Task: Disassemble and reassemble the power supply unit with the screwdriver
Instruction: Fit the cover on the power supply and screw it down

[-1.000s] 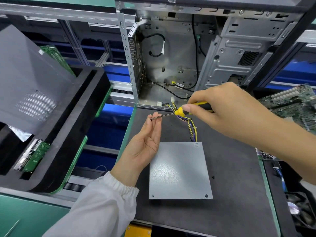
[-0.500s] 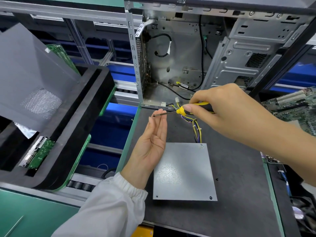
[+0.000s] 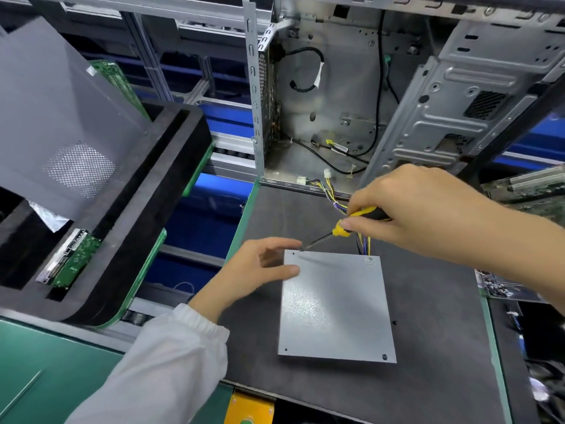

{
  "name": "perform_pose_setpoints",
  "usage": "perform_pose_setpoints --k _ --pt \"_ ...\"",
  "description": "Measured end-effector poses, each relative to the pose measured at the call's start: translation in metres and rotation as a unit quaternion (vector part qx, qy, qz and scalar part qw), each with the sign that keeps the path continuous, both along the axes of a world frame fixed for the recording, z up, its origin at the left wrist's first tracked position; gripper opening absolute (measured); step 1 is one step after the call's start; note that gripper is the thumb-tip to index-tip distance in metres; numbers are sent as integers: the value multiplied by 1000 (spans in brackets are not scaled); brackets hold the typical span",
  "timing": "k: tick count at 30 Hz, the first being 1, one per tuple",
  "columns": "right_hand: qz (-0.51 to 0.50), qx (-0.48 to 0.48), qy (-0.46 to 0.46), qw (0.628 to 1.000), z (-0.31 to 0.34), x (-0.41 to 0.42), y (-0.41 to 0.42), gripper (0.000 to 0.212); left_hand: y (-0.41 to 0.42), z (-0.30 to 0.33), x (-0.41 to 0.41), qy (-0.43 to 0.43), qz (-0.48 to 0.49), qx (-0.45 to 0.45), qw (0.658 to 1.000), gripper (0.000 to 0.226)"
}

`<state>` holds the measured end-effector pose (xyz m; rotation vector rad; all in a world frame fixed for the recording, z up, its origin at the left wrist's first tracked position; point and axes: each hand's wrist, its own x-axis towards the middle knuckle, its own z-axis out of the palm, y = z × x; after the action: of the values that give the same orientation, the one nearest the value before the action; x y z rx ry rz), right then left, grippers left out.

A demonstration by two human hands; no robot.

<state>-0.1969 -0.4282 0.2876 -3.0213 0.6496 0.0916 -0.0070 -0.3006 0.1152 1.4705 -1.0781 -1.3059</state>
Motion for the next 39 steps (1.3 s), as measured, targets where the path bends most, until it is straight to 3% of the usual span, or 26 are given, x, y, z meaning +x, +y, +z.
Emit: perform_pose_setpoints --k 12,19,36,39 --pt "23 -41 11 999 -11 16 -1 35 -6 -2 -15 -106 118 -71 985 18" --pt "29 -57 21 998 -13 19 0 36 -5 -5 -14 -159 119 -90 976 13" --pt "57 -101 88 989 -6 47 9 37 -5 -4 -13 -138 117 -52 982 15" --pt "69 -116 100 986 -2 54 10 46 -5 -3 -11 -118 109 -43 986 16"
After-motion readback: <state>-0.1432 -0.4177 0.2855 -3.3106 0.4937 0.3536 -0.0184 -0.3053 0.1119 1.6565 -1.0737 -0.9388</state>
